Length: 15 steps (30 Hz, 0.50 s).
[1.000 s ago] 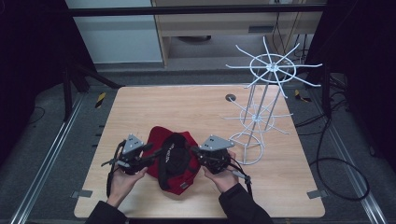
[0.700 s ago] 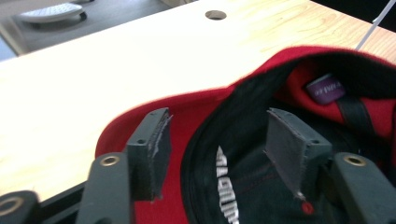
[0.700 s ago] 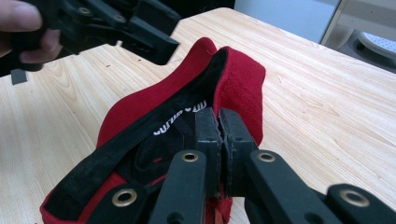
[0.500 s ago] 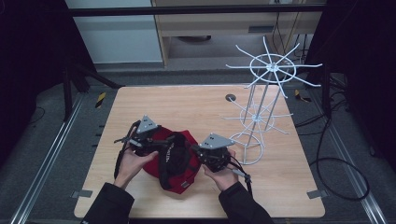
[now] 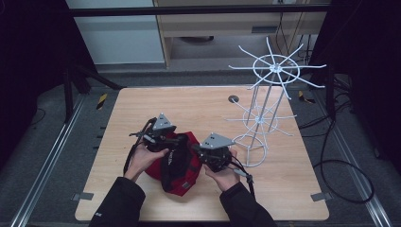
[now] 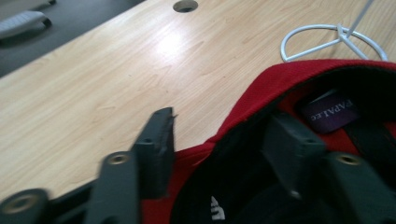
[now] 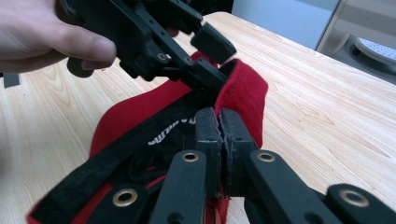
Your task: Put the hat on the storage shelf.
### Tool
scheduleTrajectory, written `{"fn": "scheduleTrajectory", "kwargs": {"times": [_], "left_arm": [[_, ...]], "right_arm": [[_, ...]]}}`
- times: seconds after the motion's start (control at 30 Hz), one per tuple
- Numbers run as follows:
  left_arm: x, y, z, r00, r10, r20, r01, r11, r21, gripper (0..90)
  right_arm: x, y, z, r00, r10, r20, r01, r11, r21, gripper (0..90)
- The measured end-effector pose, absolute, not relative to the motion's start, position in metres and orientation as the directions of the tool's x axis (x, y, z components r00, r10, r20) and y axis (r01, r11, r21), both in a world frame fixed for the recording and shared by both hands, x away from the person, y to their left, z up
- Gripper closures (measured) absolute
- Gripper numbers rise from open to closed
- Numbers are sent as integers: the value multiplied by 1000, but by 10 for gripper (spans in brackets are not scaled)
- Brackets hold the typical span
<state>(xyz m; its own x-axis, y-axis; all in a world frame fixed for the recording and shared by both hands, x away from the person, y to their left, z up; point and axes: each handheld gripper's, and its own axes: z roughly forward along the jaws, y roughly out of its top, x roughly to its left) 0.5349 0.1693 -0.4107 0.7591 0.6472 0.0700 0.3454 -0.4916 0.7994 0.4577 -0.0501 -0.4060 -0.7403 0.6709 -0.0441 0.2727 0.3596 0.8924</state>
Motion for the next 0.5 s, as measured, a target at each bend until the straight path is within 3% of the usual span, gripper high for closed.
{"fn": "scheduleTrajectory", "kwargs": {"times": [0.1, 0.13, 0.27, 0.5], "left_arm": [[536, 170, -411, 762, 646, 48, 362, -486, 795, 630], [536, 171, -411, 764, 644, 41, 368, -488, 791, 630], [536, 170, -411, 775, 631, 14, 393, -499, 772, 770], [533, 174, -409, 781, 623, -35, 434, -502, 748, 840]], "right_arm": [[458, -50, -407, -736, 675, -47, 278, 364, 889, 881], [459, -50, -407, -734, 677, -47, 279, 365, 888, 881], [460, -51, -409, -728, 684, -48, 285, 366, 886, 882], [462, -53, -410, -714, 698, -53, 295, 368, 882, 883]]}}
